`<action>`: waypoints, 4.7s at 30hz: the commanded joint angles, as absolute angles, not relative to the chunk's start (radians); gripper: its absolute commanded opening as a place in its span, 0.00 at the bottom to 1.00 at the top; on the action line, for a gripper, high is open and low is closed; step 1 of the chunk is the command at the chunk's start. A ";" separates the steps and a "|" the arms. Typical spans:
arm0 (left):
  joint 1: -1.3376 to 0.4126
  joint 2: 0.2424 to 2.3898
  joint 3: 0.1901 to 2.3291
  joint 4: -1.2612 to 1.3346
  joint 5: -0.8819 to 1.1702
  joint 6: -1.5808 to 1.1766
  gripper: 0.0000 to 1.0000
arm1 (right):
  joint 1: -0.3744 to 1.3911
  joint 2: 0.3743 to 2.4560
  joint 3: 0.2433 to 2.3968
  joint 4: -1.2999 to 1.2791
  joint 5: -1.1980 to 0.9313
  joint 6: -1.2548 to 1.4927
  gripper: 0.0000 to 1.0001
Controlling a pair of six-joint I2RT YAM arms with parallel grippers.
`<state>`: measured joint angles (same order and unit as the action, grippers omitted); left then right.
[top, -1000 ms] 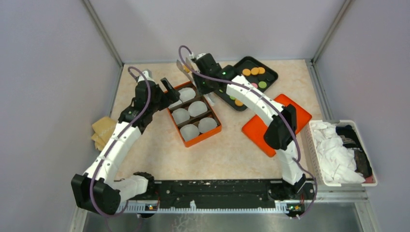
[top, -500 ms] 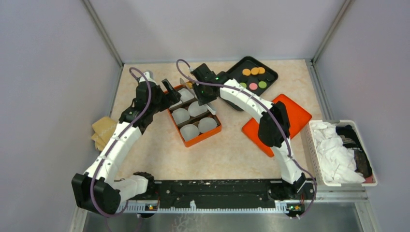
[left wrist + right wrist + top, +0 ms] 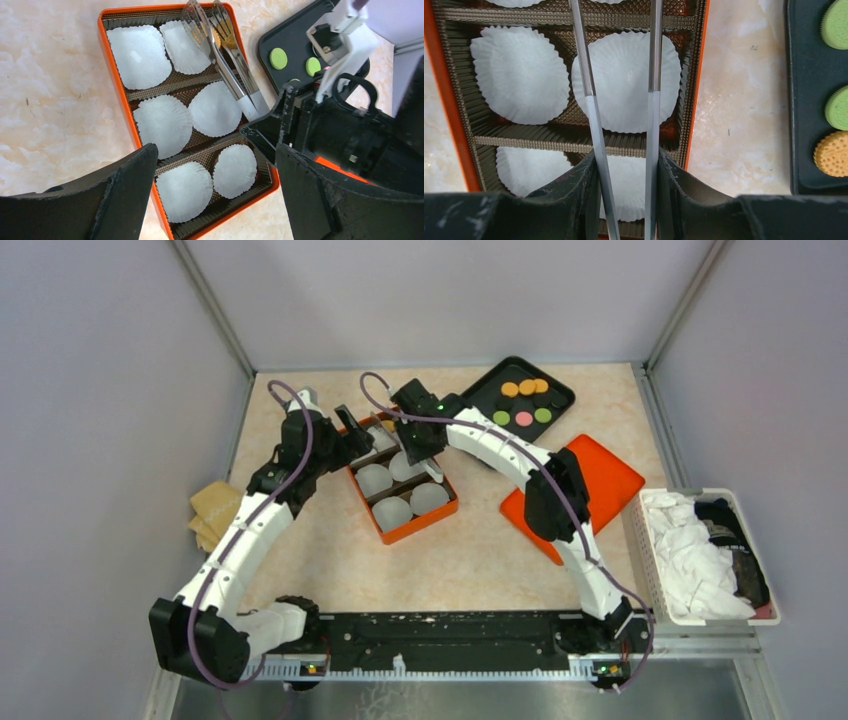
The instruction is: Pack the cookies
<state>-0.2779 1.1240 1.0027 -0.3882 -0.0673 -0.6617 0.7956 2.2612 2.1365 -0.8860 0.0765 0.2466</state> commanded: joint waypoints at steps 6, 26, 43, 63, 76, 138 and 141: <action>-0.266 1.124 0.988 -0.341 -0.059 -0.645 0.94 | 0.806 2.285 2.226 -0.851 0.057 0.262 0.15; -0.265 1.118 0.962 -0.304 -0.016 -0.634 0.94 | 0.806 2.287 2.258 -0.826 0.061 0.269 0.26; -0.265 1.111 0.946 -0.274 0.032 -0.629 0.94 | 0.805 2.296 2.270 -0.811 0.069 0.280 0.40; -0.265 1.099 0.925 -0.251 0.058 -0.616 0.94 | 0.805 2.297 2.267 -0.789 0.074 0.291 0.50; -0.265 1.105 0.919 -0.248 0.071 -0.619 0.94 | 0.805 2.275 2.206 -0.788 0.089 0.284 0.50; -0.265 1.089 0.949 -0.264 0.089 -0.604 0.94 | 0.774 1.928 1.943 -0.746 0.429 0.267 0.37; -0.265 1.086 0.947 -0.260 0.090 -0.604 0.94 | 0.739 1.919 1.910 -0.743 0.406 0.281 0.37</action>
<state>-0.2687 1.1034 0.9218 -0.2989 0.0750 -0.6144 0.7803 1.9541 1.9408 -0.7685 0.3748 0.2699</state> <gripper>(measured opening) 0.941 0.381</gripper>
